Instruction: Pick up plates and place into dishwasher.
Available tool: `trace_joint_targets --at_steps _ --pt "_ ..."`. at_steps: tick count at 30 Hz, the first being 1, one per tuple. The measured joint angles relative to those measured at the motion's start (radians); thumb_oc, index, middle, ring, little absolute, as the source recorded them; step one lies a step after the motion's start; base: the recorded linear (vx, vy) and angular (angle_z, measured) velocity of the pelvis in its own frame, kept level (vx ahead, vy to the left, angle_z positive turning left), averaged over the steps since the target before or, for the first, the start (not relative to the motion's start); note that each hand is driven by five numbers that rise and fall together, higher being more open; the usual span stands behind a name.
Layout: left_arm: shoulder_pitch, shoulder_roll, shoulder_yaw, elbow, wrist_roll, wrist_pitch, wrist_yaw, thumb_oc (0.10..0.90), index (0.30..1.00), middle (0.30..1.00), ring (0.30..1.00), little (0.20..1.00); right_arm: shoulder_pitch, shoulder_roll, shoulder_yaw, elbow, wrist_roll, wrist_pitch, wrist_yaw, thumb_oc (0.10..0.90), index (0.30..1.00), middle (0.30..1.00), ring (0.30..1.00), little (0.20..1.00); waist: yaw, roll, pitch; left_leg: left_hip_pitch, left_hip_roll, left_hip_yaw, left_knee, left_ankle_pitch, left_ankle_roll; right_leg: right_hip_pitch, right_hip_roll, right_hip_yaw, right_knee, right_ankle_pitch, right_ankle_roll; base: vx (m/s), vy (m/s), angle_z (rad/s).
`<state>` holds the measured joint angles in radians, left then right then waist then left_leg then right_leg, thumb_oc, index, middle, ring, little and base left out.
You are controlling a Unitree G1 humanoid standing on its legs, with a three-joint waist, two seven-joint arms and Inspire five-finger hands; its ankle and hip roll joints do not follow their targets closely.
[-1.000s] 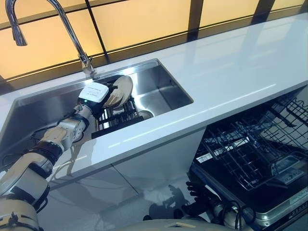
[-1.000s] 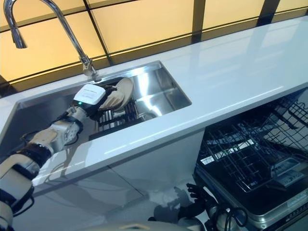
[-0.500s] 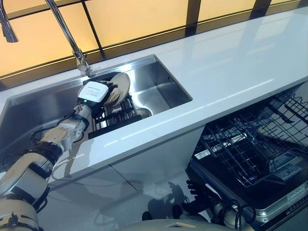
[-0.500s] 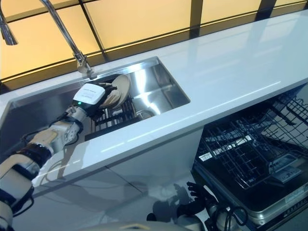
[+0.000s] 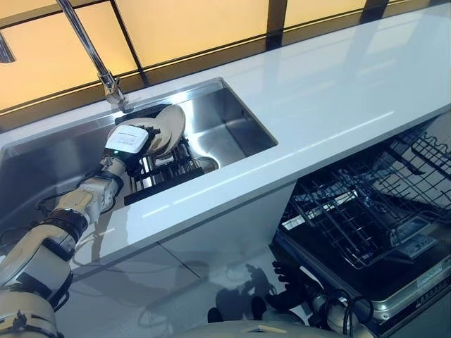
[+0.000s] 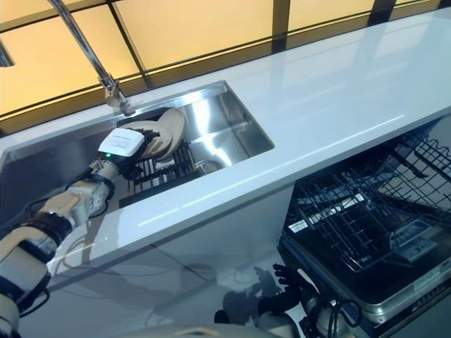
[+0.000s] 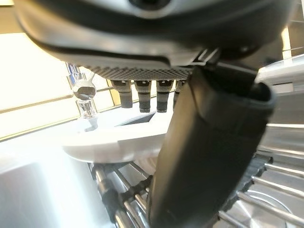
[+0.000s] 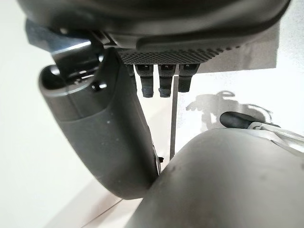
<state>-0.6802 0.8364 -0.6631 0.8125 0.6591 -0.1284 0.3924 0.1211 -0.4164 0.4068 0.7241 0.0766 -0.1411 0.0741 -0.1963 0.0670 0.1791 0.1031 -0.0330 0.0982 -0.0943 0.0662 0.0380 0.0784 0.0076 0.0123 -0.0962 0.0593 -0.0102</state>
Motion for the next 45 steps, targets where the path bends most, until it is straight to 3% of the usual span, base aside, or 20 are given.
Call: trace_joint_targets --at_steps 23,24,25,26,27,32,45 --pt "-0.189 0.029 -0.005 0.087 -0.05 0.018 0.061 0.8 0.9 0.9 0.9 0.9 -0.059 -0.044 0.001 -0.001 0.024 -0.045 -0.042 0.8 0.9 0.9 0.9 0.9 0.011 -0.007 0.114 -0.117 -0.002 0.027 0.0 0.01 -0.004 -0.125 -0.001 0.021 0.003 0.028 0.008 -0.02 0.023 -0.03" --pt "-0.195 0.035 -0.005 0.087 -0.05 0.019 0.062 0.762 0.867 0.867 0.867 0.862 -0.061 -0.045 0.001 -0.001 0.025 -0.045 -0.043 0.8 0.9 0.9 0.9 0.9 0.012 -0.008 0.121 -0.117 -0.002 0.029 0.0 0.01 -0.004 -0.125 -0.001 0.023 0.003 0.029 0.008 0.01 0.028 -0.07" --pt "-0.198 0.039 -0.005 0.087 -0.05 0.02 0.062 0.38 0.54 0.54 0.54 0.48 -0.063 -0.045 0.001 -0.002 0.026 -0.046 -0.043 0.8 0.9 0.9 0.9 0.9 0.012 -0.009 0.124 -0.117 -0.001 0.032 0.0 0.01 -0.004 -0.126 -0.001 0.026 0.003 0.029 0.008 0.01 0.029 -0.06" --pt "-0.203 0.041 -0.008 0.087 -0.05 0.023 0.062 0.144 0.338 0.338 0.338 0.244 -0.064 -0.045 0.001 -0.002 0.031 -0.046 -0.043 0.8 0.9 0.9 0.9 0.9 0.012 -0.009 0.127 -0.117 -0.002 0.032 0.0 0.01 -0.004 -0.126 -0.001 0.027 0.003 0.029 0.008 0.01 0.022 -0.03" --pt "-0.207 0.042 -0.008 0.087 -0.05 0.028 0.062 0.1 0.3 0.3 0.3 0.2 -0.065 -0.045 0.001 -0.002 0.032 -0.046 -0.043 0.8 0.9 0.9 0.9 0.9 0.012 -0.009 0.13 -0.119 -0.002 0.032 0.0 0.01 -0.004 -0.127 -0.001 0.027 0.003 0.029 0.008 0.01 0.041 0.0" --pt "-0.245 0.048 -0.008 0.075 -0.072 0.047 0.127 0.1 0.3 0.3 0.3 0.2 -0.074 -0.045 0.001 -0.006 0.04 -0.046 -0.043 0.8 0.9 0.9 0.9 0.9 0.018 -0.011 0.144 -0.142 -0.003 0.032 0.0 0.016 0.002 -0.148 -0.002 0.023 0.004 0.036 0.004 0.0 0.037 0.04" --pt "-0.323 0.083 -0.006 0.036 -0.072 0.075 0.091 0.1 0.3 0.3 0.3 0.2 -0.079 -0.046 0.001 -0.029 0.037 -0.043 -0.039 0.8 0.9 0.9 0.9 0.9 0.001 -0.008 0.148 -0.13 -0.003 0.028 0.0 0.02 0.008 -0.133 -0.003 0.021 0.004 0.039 0.003 0.0 0.002 0.0"
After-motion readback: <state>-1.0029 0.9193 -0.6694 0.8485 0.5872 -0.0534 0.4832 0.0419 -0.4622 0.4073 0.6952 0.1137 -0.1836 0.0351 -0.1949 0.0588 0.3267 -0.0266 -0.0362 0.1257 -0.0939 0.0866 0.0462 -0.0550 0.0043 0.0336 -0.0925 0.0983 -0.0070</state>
